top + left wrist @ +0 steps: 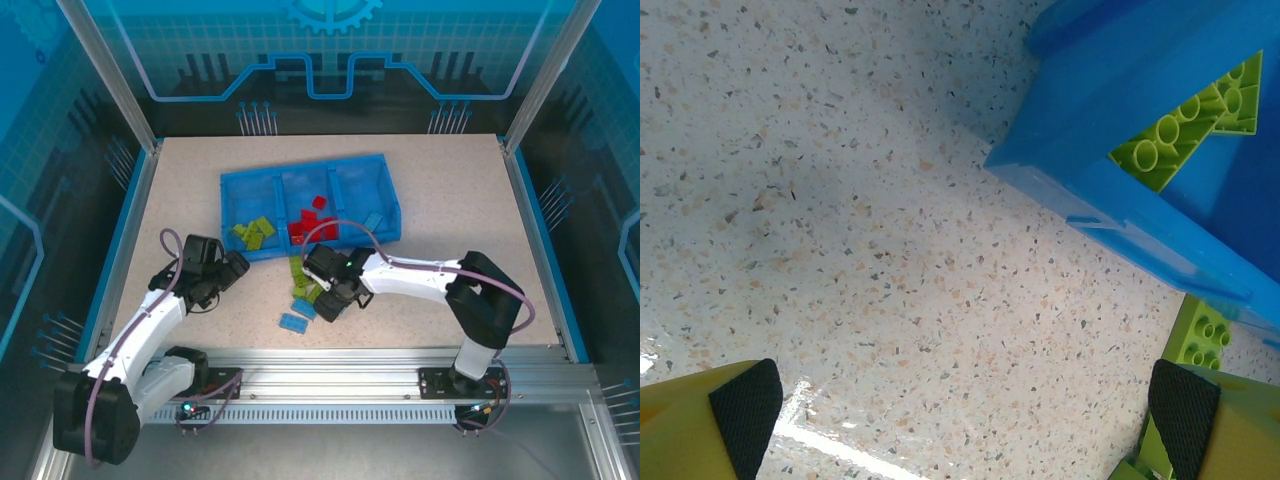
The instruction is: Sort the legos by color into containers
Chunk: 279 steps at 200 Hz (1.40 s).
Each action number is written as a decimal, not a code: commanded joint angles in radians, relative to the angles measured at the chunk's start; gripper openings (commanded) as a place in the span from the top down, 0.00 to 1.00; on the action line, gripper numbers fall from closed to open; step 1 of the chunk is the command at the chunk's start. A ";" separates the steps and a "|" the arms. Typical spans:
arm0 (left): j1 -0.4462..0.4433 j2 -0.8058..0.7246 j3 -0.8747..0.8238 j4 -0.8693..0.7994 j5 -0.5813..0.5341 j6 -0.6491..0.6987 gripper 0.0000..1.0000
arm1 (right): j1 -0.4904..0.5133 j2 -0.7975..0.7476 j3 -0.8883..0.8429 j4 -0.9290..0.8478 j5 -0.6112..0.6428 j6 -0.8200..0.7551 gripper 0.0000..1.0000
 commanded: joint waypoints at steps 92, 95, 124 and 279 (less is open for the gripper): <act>-0.004 -0.020 -0.017 -0.032 -0.017 -0.001 0.01 | 0.011 0.003 0.037 -0.033 0.042 0.002 0.67; -0.004 -0.020 -0.017 -0.031 -0.017 -0.001 0.01 | 0.011 -0.011 0.037 -0.034 0.046 0.001 0.67; -0.004 -0.017 -0.019 -0.024 -0.014 -0.003 0.01 | -0.035 -0.145 0.055 -0.025 0.047 0.004 0.66; -0.279 0.002 -0.043 -0.091 -0.029 -0.216 0.01 | -0.569 0.216 0.544 -0.211 -0.104 0.196 0.59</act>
